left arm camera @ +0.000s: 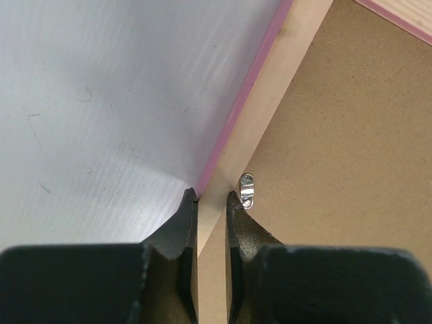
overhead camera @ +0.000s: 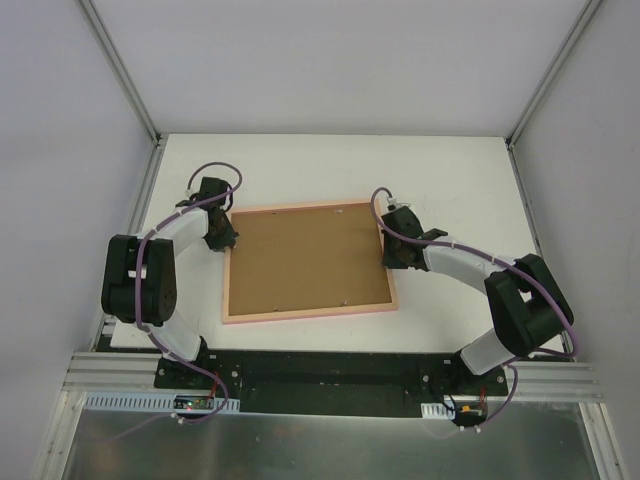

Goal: Put the photo into the frame

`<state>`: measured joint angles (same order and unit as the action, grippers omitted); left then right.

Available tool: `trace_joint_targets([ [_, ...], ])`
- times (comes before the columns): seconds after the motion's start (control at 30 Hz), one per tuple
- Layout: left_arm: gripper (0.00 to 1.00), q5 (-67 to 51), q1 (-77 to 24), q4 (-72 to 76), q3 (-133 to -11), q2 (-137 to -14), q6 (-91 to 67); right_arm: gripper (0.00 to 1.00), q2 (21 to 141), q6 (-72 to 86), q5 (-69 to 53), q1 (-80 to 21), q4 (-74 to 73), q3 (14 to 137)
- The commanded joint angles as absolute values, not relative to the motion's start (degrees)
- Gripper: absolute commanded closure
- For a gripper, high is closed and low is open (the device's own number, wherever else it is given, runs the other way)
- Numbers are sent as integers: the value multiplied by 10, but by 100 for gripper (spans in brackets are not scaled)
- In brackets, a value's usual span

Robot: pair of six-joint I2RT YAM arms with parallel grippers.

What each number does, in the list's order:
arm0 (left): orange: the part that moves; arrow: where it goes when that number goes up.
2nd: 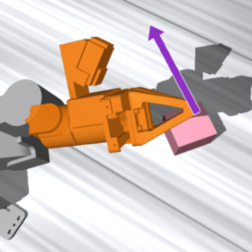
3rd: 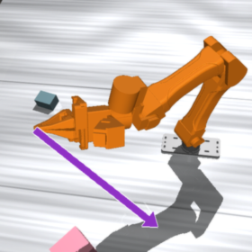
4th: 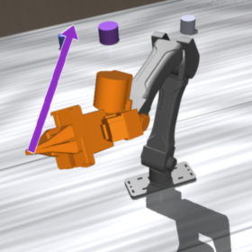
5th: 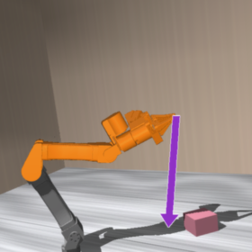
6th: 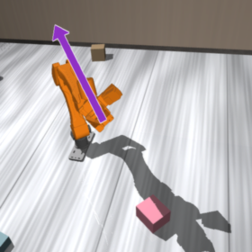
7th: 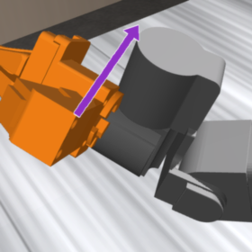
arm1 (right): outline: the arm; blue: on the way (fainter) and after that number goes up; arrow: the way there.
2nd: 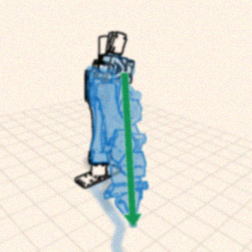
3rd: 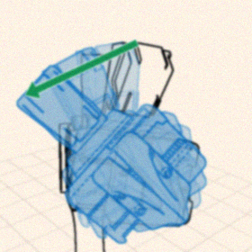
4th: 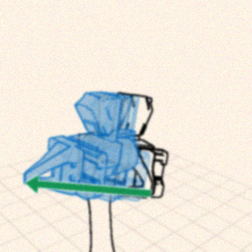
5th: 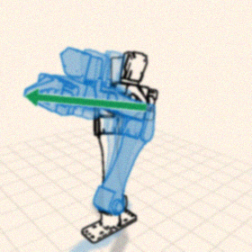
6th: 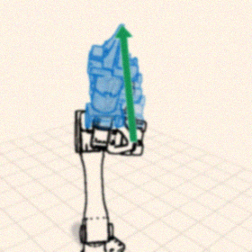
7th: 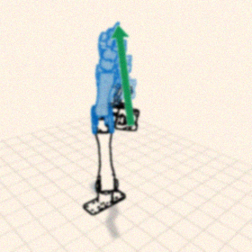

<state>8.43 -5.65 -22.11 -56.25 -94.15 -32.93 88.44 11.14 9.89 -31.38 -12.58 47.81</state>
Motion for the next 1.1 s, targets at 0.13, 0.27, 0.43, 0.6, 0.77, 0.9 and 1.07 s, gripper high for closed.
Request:
trace_joint_targets([
  [0.13,100,99,-54,-265,-575,-915,-365,96,882,134,103,-312,-145,473],
  [0.27,98,101,-54,-273,-584,-888,-360,96,881,134,105,-313,-146,475],
  [0.43,68,63,-54,-273,-600,-875,-343,96,883,137,103,-313,-144,476],
  [0.6,57,33,-54,-266,-613,-896,-329,96,887,138,100,-313,-143,478],
  [0.77,55,32,-55,-263,-629,-940,-316,96,889,137,99,-312,-145,480],
  [0.9,55,54,-54,-264,-634,-970,-306,96,887,136,99,-313,-146,481],
  [1.07,56,69,-54,-264,-622,-993,-302,96,883,134,102,-313,-150,483],
])
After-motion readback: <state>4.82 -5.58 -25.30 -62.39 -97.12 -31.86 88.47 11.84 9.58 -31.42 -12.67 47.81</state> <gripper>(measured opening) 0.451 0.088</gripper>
